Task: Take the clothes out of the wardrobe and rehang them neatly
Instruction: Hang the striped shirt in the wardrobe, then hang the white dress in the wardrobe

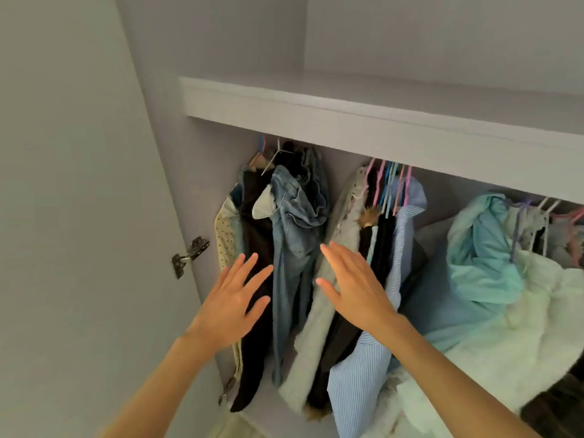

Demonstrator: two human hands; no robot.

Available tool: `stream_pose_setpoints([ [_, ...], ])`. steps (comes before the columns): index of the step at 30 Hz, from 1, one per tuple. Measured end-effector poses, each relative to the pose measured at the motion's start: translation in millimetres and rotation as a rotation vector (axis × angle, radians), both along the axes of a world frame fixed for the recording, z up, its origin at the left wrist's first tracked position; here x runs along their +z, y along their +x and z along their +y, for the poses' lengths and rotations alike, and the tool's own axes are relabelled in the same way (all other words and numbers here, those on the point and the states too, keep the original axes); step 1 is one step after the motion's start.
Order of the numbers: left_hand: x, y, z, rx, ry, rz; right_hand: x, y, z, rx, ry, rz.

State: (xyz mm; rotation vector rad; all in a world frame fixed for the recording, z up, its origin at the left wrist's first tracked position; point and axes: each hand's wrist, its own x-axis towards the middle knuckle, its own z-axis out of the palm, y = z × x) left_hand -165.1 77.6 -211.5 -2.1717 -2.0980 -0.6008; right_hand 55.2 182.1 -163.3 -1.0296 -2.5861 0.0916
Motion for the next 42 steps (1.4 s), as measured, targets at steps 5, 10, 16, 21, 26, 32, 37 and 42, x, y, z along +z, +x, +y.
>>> stream_pose_setpoints([
  [5, -31.6, -8.0, -117.5, 0.322, -0.064, -0.122, -26.0, -49.3, -52.6, 0.253, -0.073, -0.109],
  [10, -42.8, -12.2, -249.9, 0.676, -0.096, -0.146, -44.6, -119.5, -143.2, 0.580, -0.114, -0.164],
  [16, -57.0, 17.6, -424.4, 1.114, -0.103, -0.214, -73.7, -167.5, -297.7, 0.992, -0.248, -0.157],
  [21, -72.6, 60.5, -562.4, 1.390, -0.165, -0.245, -93.2, -185.1, -435.0, 1.260, -0.235, -0.145],
  [26, -84.1, 120.9, -695.4, 1.634, -0.146, -0.308, -112.3, -182.6, -570.7, 1.455, -0.191, -0.203],
  [32, -100.5, 198.3, -807.7, 1.927, -0.100, -0.371, -128.5, -171.7, -697.8, 1.698, -0.184, -0.290],
  [37, -118.2, 260.4, -862.4, 2.142, -0.086, -0.454, -144.3, -164.4, -785.3, 1.850, -0.144, -0.359],
  [42, -141.5, 299.4, -892.1, 2.324, -0.051, -0.586, -168.2, -160.6, -857.8, 1.988, -0.111, -0.538],
])
